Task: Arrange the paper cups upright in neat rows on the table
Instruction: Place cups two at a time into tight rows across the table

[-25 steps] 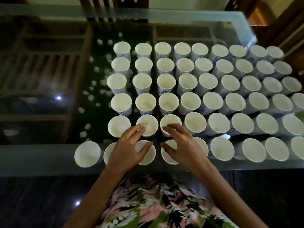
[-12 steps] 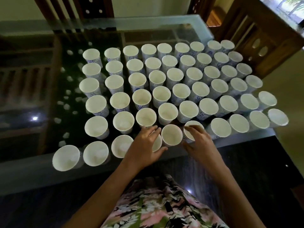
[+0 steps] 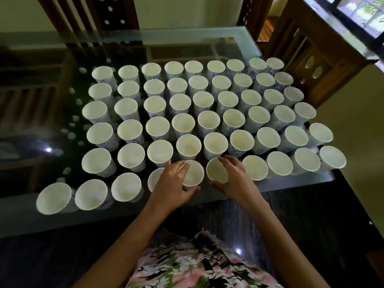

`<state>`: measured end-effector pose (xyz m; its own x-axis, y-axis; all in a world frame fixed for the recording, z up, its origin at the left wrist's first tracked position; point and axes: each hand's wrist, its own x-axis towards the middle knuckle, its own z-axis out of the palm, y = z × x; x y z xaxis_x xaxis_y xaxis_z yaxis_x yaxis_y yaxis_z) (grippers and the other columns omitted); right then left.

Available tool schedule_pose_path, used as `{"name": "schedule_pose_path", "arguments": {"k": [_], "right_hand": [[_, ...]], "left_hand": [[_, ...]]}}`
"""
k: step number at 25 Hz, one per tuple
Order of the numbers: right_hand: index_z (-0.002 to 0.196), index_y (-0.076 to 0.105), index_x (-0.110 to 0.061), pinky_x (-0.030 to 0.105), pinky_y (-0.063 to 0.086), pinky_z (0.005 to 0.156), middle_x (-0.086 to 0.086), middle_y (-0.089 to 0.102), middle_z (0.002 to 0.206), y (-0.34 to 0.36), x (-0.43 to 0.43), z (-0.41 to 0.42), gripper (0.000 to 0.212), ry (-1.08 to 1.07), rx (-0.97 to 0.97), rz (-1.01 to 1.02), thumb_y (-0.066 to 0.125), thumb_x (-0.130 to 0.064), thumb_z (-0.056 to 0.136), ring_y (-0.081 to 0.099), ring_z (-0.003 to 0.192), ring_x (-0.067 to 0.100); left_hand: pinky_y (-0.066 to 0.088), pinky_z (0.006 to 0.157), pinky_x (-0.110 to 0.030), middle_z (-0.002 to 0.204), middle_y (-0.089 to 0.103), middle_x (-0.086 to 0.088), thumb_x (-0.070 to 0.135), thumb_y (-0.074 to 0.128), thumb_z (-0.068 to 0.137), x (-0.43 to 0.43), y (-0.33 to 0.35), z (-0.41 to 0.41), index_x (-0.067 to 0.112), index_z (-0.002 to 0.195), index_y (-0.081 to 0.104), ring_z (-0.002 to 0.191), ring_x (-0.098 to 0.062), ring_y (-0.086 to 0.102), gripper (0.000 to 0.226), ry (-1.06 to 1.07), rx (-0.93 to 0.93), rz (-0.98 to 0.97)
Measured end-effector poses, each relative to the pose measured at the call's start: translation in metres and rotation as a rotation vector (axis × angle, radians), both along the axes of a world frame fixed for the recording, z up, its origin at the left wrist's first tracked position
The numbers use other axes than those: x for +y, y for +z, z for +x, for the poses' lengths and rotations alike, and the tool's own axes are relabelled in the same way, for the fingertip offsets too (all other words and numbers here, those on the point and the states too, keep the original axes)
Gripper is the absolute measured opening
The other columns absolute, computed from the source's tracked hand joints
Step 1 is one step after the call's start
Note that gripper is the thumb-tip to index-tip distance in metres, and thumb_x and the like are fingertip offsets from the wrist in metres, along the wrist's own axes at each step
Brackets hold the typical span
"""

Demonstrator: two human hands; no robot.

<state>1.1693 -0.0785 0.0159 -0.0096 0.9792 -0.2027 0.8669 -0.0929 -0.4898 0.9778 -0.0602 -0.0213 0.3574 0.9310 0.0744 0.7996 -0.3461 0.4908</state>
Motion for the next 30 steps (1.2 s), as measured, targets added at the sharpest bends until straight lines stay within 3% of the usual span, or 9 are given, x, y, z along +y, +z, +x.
{"name": "schedule_pose_path", "arguments": {"k": [4, 7, 13, 17, 26, 30], "right_hand": [[0.135, 0.043, -0.008, 0.031, 0.034, 0.100, 0.012, 0.044, 0.136, -0.001, 0.004, 0.004, 0.074, 0.027, 0.010, 0.026, 0.078, -0.023, 0.072, 0.042, 0.124, 0.029], [0.134, 0.044, -0.006, 0.030, 0.034, 0.099, 0.013, 0.045, 0.135, -0.003, 0.002, 0.011, 0.074, 0.021, 0.021, 0.032, 0.078, -0.022, 0.070, 0.043, 0.123, 0.030], [0.137, 0.040, -0.007, 0.027, 0.029, 0.104, 0.013, 0.038, 0.142, -0.001, -0.001, 0.016, 0.075, 0.028, 0.018, 0.026, 0.076, -0.022, 0.073, 0.036, 0.131, 0.028], [0.138, 0.040, -0.008, 0.028, 0.029, 0.105, 0.011, 0.036, 0.144, 0.007, -0.004, 0.009, 0.075, 0.038, 0.051, 0.104, 0.076, -0.023, 0.074, 0.034, 0.133, 0.027], [0.135, 0.045, -0.008, 0.032, 0.035, 0.102, 0.011, 0.042, 0.139, 0.003, 0.003, -0.038, 0.076, 0.308, 0.055, 0.088, 0.080, -0.023, 0.069, 0.036, 0.130, 0.027], [0.137, 0.041, -0.010, 0.030, 0.033, 0.103, 0.010, 0.039, 0.141, -0.001, 0.006, -0.042, 0.075, 0.328, 0.036, 0.074, 0.077, -0.023, 0.073, 0.033, 0.132, 0.025]], "left_hand": [[0.017, 0.112, -0.036, 0.130, 0.054, -0.011, 0.033, 0.077, 0.070, 0.002, 0.001, 0.002, 0.006, 0.127, 0.054, 0.125, -0.034, 0.045, 0.067, 0.068, -0.072, -0.073], [0.022, 0.112, -0.037, 0.134, 0.050, -0.005, 0.033, 0.076, 0.072, -0.002, 0.001, 0.005, 0.011, 0.131, 0.050, 0.131, -0.030, 0.038, 0.069, 0.049, -0.102, -0.099], [0.013, 0.112, -0.030, 0.136, 0.049, -0.004, 0.032, 0.077, 0.070, -0.007, -0.001, 0.009, 0.012, 0.132, 0.049, 0.130, -0.031, 0.040, 0.071, 0.004, -0.130, -0.104], [0.016, 0.112, -0.033, 0.136, 0.049, -0.009, 0.030, 0.079, 0.069, -0.008, 0.010, 0.000, 0.009, 0.130, 0.051, 0.128, -0.029, 0.044, 0.071, 0.004, -0.136, -0.065], [0.013, 0.111, -0.037, 0.133, 0.051, -0.012, 0.035, 0.078, 0.065, -0.020, 0.015, -0.045, 0.005, 0.127, 0.054, 0.125, -0.032, 0.046, 0.073, 0.171, -0.077, -0.070], [0.008, 0.112, -0.032, 0.138, 0.046, -0.011, 0.025, 0.080, 0.068, -0.019, 0.012, -0.048, 0.008, 0.130, 0.050, 0.130, -0.029, 0.041, 0.071, 0.191, -0.075, -0.106]]}}
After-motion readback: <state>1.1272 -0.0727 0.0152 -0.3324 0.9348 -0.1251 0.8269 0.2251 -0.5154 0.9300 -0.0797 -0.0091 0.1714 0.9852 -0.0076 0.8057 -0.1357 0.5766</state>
